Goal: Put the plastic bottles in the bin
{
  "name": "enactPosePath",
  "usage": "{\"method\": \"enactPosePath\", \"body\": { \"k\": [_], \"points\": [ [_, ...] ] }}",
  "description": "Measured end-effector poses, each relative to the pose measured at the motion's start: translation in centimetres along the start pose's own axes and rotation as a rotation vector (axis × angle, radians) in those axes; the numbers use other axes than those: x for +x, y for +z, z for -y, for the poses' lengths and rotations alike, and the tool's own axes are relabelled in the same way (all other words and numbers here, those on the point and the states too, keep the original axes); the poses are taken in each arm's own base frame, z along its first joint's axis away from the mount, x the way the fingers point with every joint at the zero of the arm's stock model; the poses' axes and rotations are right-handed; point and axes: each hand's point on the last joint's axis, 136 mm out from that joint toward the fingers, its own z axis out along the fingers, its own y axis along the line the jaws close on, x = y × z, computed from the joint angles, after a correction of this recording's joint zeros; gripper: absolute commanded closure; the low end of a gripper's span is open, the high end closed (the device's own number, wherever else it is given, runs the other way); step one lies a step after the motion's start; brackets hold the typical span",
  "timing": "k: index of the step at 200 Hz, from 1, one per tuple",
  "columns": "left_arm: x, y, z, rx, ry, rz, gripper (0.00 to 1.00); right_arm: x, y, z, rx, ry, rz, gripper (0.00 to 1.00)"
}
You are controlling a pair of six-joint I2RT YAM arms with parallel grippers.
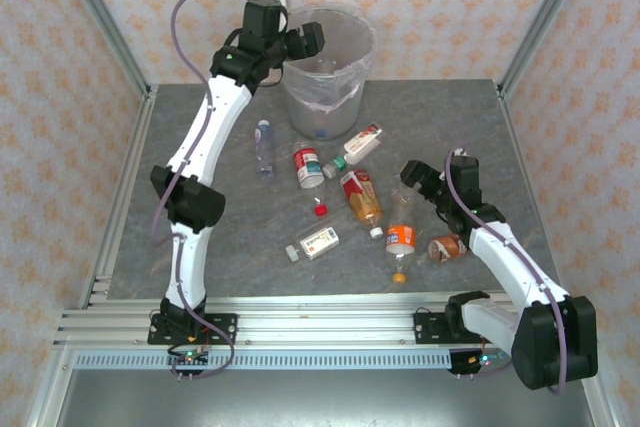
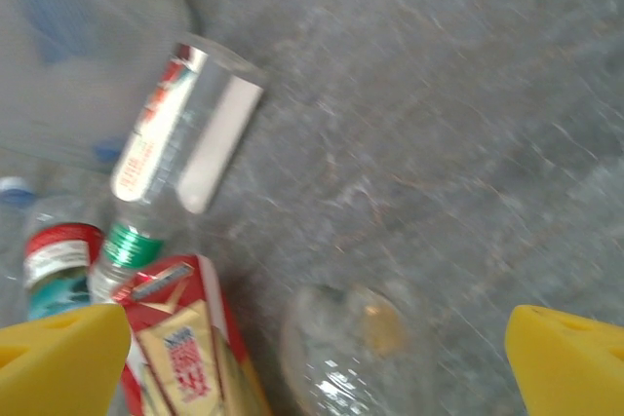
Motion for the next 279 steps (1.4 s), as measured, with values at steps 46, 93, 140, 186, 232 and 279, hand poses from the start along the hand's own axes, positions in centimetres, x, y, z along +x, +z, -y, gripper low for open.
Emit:
{"method": "enactPosePath", "body": {
  "k": [46, 93, 140, 186, 232, 279],
  "points": [
    [0.1, -6.4, 0.6, 0.050, -0.037, 0.044, 0.03, 2.4, 0.1, 1.5, 0.076, 0.006, -0.128, 0.01],
    [3.1, -9.5, -0.7, 0.062, -0.081, 0.062, 0.00, 4.1, 1.2, 1.8, 0.096, 0.017, -0.233, 0.01],
    [8.7, -11.3, -4.3, -0.017, -0.136, 0.021, 0.00, 5.8, 2.4, 1.8, 0.122, 0.005, -0.298, 0.01],
    [11.5, -14.4, -8.1, -0.146, -0.181, 0.062, 0.00, 6.8, 3.6, 1.0, 0.193, -0.075, -0.327, 0.01],
    [12.7, -16.2, -10.6, -0.254, -0.201, 0.099, 0.00, 7.3, 5.1, 1.7, 0.308, -0.118, -0.370, 0.08],
    [13.6, -16.5, -12.2, -0.327, -0.208, 0.094, 0.00, 9.0, 5.8, 2.6, 0.354, -0.131, -0.437, 0.17]
  ]
}}
